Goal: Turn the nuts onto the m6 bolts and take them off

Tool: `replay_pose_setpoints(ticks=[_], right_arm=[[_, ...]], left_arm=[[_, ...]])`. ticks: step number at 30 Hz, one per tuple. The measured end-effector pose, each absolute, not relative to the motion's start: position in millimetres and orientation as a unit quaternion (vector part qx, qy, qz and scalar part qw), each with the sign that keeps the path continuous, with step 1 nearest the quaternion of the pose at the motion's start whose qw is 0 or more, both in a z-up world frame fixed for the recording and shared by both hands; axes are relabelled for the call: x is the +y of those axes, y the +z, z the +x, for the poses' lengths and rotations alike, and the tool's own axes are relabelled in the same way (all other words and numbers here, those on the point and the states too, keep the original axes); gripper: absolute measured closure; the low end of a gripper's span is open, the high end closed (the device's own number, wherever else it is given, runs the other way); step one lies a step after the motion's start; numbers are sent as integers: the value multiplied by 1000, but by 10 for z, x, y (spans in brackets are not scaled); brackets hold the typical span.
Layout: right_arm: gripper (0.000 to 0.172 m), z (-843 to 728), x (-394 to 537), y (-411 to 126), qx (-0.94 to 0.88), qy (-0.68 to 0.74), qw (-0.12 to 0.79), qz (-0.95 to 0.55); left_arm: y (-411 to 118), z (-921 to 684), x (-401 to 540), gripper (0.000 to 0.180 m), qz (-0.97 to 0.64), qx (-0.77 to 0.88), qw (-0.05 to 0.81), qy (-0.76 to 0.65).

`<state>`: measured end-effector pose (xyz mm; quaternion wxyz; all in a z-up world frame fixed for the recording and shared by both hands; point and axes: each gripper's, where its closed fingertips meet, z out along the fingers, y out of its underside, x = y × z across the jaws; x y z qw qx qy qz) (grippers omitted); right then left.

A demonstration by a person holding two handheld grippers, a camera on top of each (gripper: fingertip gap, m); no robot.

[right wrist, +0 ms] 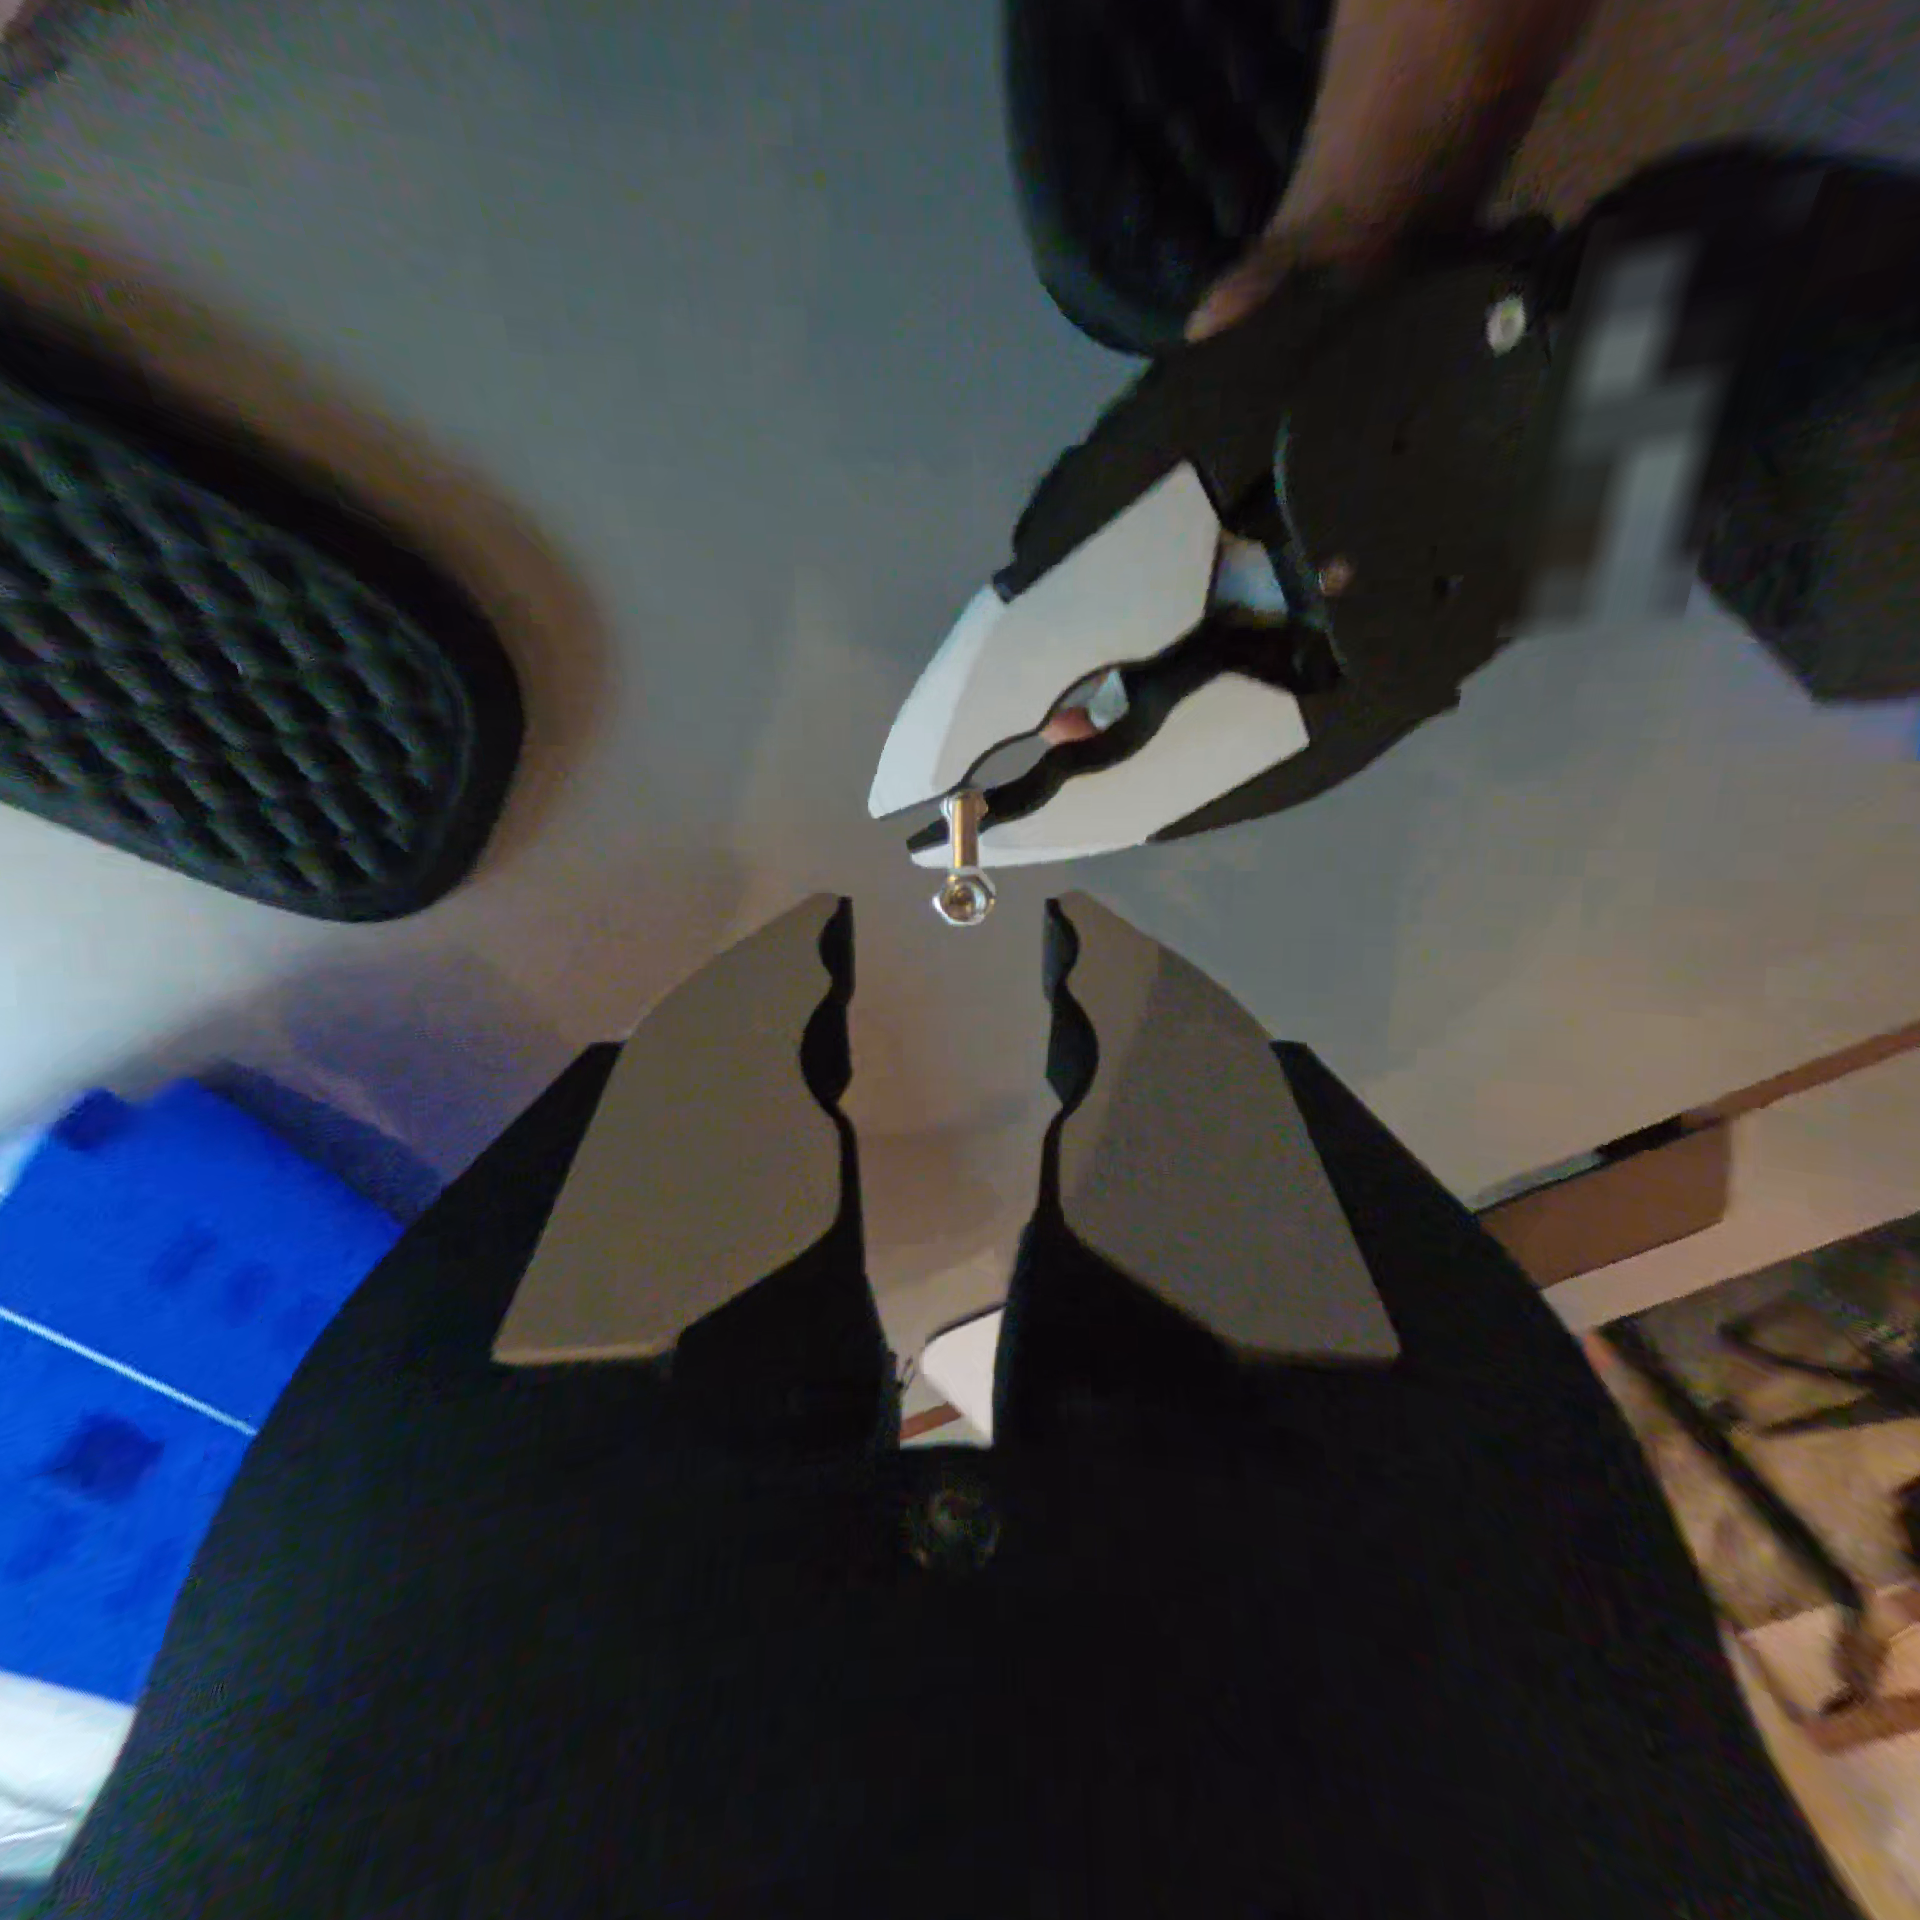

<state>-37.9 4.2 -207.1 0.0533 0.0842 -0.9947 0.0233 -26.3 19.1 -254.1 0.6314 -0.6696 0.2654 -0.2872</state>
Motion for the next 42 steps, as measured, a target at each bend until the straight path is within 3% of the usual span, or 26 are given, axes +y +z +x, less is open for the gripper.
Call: replay_pose_setpoints(ticks=[11,14,20,22,23,26,30,33,36,38,42], right_arm=[[161,-411,43,-2135,-991,17,67,112],[161,-420,39,-2135,-997,21,65,26],[161,-391,48,-2150,-949,28,17,-315],[155,-374,58,-2164,-952,20,19,-304],[138,-392,63,-2168,-959,16,28,-283],[122,-375,16,-2142,-987,23,23,-157],[137,-388,41,-2088,-997,10,52,55],[147,-402,25,-2090,-994,19,45,94],[161,-423,49,-2114,-994,13,43,97],[162,-431,37,-2116,-997,17,47,65],[162,-428,73,-2111,-991,11,40,-124]], left_arm=[[-2541,-259,183,172,-669,267,630,-291],[-2541,-263,185,172,-669,266,632,-288],[-2553,-260,194,172,-673,267,633,-276],[-2561,-251,193,172,-674,270,631,-274],[-2556,-254,191,172,-673,269,632,-276],[-2545,-259,186,172,-670,267,632,-283],[-2545,-258,184,172,-670,268,632,-285],[-2542,-263,185,172,-669,266,632,-287],[-2542,-262,183,172,-669,266,632,-287],[-2546,-261,186,172,-670,267,631,-284],[-2540,-281,200,172,-671,259,635,-281]])
